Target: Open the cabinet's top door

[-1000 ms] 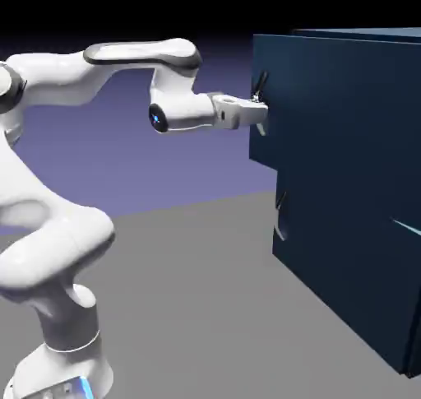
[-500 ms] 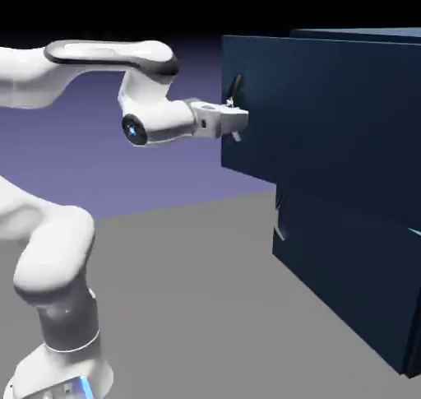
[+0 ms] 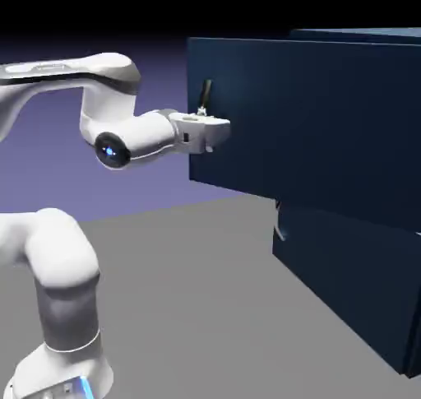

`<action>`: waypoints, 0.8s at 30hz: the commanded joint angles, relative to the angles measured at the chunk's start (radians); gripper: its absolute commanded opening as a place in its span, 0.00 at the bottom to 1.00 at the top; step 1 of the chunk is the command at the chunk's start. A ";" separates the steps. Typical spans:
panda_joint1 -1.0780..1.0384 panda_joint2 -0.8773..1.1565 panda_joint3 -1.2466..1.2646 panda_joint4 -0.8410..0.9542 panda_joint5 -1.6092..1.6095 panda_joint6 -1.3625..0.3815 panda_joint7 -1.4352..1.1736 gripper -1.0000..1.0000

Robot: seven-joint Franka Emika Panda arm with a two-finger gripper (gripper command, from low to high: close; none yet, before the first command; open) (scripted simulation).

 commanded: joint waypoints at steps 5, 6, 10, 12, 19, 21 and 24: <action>0.018 -0.118 -0.099 -0.068 -0.217 -0.048 0.134 0.00; 0.015 -0.141 -0.119 -0.080 -0.260 -0.064 0.161 0.00; -0.023 -0.233 -0.208 -0.122 -0.434 -0.152 0.260 0.00; -0.053 -0.274 -0.262 -0.137 -0.521 -0.209 0.302 0.00; -0.147 -0.374 -0.503 -0.148 -0.823 -0.411 0.403 0.00; -0.121 -0.403 -0.563 -0.149 -0.910 -0.406 0.440 0.00; -0.099 -0.439 -0.658 -0.140 -1.037 -0.428 0.488 0.00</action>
